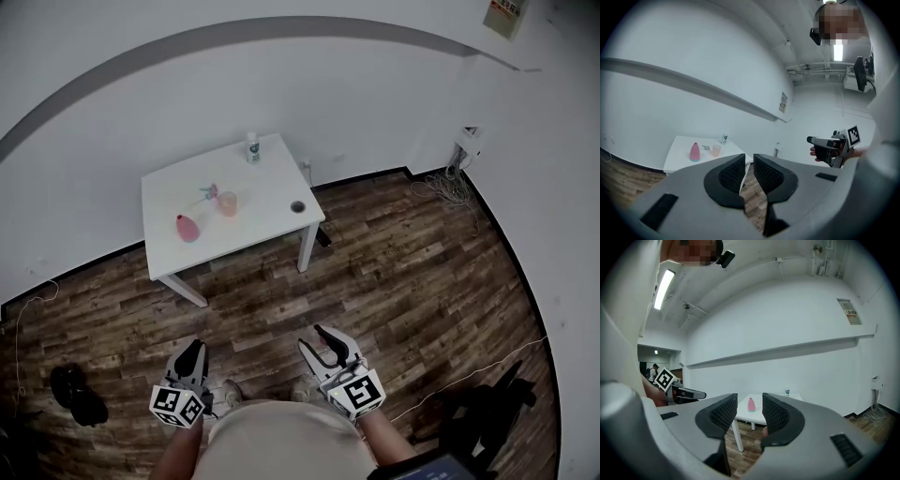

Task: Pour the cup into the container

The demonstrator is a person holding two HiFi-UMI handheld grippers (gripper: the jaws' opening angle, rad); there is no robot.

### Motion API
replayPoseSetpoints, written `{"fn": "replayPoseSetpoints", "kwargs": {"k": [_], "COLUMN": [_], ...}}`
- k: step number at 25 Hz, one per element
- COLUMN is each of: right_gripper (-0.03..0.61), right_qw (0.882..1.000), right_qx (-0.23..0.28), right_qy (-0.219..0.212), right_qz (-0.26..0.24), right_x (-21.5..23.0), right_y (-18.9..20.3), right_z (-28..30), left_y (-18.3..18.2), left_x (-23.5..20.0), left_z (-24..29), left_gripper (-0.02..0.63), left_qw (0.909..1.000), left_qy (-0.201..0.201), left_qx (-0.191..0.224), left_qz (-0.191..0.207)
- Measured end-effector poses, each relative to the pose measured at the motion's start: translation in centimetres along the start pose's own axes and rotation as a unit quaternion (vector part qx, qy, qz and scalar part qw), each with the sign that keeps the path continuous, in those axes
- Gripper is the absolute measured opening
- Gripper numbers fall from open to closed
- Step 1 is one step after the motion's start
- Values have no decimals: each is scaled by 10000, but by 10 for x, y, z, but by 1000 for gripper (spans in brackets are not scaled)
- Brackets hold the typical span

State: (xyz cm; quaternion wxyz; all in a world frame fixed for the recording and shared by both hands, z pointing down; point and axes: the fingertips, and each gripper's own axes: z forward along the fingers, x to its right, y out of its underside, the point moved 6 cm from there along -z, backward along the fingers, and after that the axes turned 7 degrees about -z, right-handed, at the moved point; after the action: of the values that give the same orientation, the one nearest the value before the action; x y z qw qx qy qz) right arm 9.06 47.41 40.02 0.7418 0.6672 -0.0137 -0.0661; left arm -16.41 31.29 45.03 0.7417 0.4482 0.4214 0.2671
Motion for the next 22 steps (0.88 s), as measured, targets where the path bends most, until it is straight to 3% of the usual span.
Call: {"fn": "replayPoseSetpoints", "kwargs": {"k": [11, 22], "right_gripper": [164, 164], "right_qw": [9999, 9998], "right_qx": [0, 7], "right_qy": [-132, -179], "right_qz": [-42, -35], "right_x": [46, 66], "right_y": [14, 24], "right_z": [-58, -74], "left_y": [23, 33], "left_x": [59, 79], "left_z": [20, 25], "left_gripper": [61, 61], "left_qw": [9999, 9995], "left_qy": [-134, -301], "left_qx": [11, 38], "left_qz": [4, 1]}}
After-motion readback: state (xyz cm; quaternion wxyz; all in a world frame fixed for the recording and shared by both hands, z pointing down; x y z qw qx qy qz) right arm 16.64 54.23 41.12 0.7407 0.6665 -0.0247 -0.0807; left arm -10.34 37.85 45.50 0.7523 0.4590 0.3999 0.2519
